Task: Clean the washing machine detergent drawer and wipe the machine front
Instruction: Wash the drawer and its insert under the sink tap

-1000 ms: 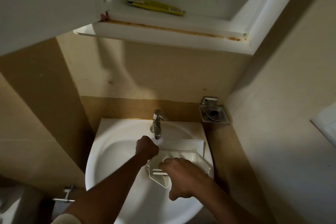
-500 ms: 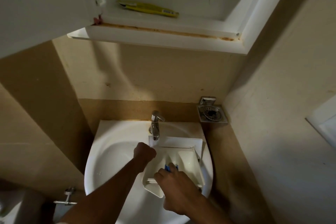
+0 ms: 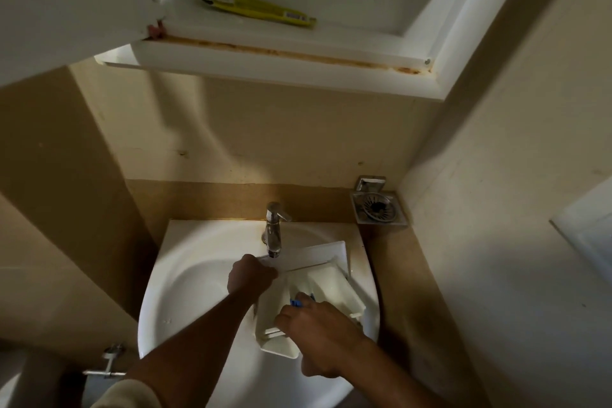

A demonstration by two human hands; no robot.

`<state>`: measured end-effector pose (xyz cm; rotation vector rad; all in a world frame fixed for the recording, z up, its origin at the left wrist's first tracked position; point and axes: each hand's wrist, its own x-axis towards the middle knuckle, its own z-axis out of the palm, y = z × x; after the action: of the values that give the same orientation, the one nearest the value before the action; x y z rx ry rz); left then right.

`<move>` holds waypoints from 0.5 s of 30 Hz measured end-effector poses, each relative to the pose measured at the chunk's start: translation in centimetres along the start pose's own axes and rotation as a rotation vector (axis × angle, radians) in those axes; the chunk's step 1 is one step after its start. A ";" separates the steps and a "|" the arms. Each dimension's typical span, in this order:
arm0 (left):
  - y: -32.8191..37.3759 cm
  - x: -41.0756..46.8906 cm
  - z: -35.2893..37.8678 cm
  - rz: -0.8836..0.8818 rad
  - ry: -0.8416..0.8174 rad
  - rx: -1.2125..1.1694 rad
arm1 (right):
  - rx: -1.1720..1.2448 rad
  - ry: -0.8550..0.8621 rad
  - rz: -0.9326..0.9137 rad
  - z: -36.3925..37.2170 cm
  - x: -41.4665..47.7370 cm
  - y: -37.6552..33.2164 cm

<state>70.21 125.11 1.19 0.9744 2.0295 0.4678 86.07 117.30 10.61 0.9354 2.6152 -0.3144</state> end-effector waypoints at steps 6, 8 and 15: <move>-1.3 -0.4 -2.0 0.074 0.158 0.285 | 0.053 0.005 -0.071 -0.3 0.6 -0.6; -1.6 -0.3 -2.6 0.038 0.196 0.246 | 0.073 0.019 -0.080 -0.5 1.0 -0.8; -2.4 -1.4 -4.1 0.222 0.263 0.603 | 0.106 0.008 -0.137 -1.2 1.4 -0.6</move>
<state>66.34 122.64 2.86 1.5778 2.3693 0.0887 84.35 118.03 11.22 0.7922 2.6984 -0.4893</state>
